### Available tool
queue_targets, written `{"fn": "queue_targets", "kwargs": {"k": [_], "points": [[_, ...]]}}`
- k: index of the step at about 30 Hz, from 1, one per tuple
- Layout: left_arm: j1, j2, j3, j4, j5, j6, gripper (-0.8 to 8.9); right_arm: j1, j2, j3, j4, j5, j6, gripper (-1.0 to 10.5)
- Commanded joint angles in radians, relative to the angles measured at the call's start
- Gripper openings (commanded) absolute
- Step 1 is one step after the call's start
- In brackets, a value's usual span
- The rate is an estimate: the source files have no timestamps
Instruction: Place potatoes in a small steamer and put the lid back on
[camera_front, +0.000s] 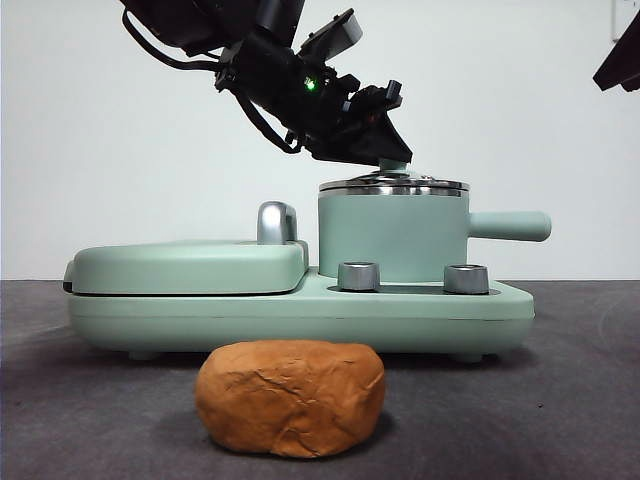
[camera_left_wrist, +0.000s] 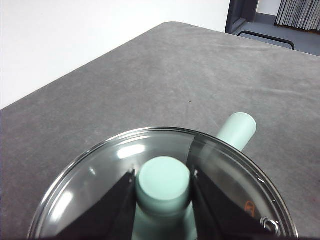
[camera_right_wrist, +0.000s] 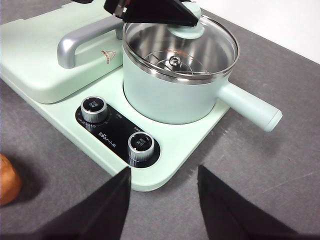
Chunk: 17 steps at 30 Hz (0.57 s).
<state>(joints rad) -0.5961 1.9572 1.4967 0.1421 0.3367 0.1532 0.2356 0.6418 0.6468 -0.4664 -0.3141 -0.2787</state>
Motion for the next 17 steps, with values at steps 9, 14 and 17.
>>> {"fn": "queue_targets", "kwargs": {"k": [9, 14, 17], "points": [[-0.007, 0.024, 0.031, -0.006, -0.004, -0.005, 0.05, 0.005, 0.003, 0.022, 0.009, -0.002, 0.018, 2.1], [-0.006, 0.023, 0.032, -0.008, -0.004, -0.007, 0.06, 0.005, 0.003, 0.022, 0.009, -0.002, 0.018, 2.1], [-0.006, 0.013, 0.032, -0.007, -0.005, -0.010, 0.06, 0.005, 0.003, 0.022, 0.009, -0.002, 0.018, 2.1]]}}
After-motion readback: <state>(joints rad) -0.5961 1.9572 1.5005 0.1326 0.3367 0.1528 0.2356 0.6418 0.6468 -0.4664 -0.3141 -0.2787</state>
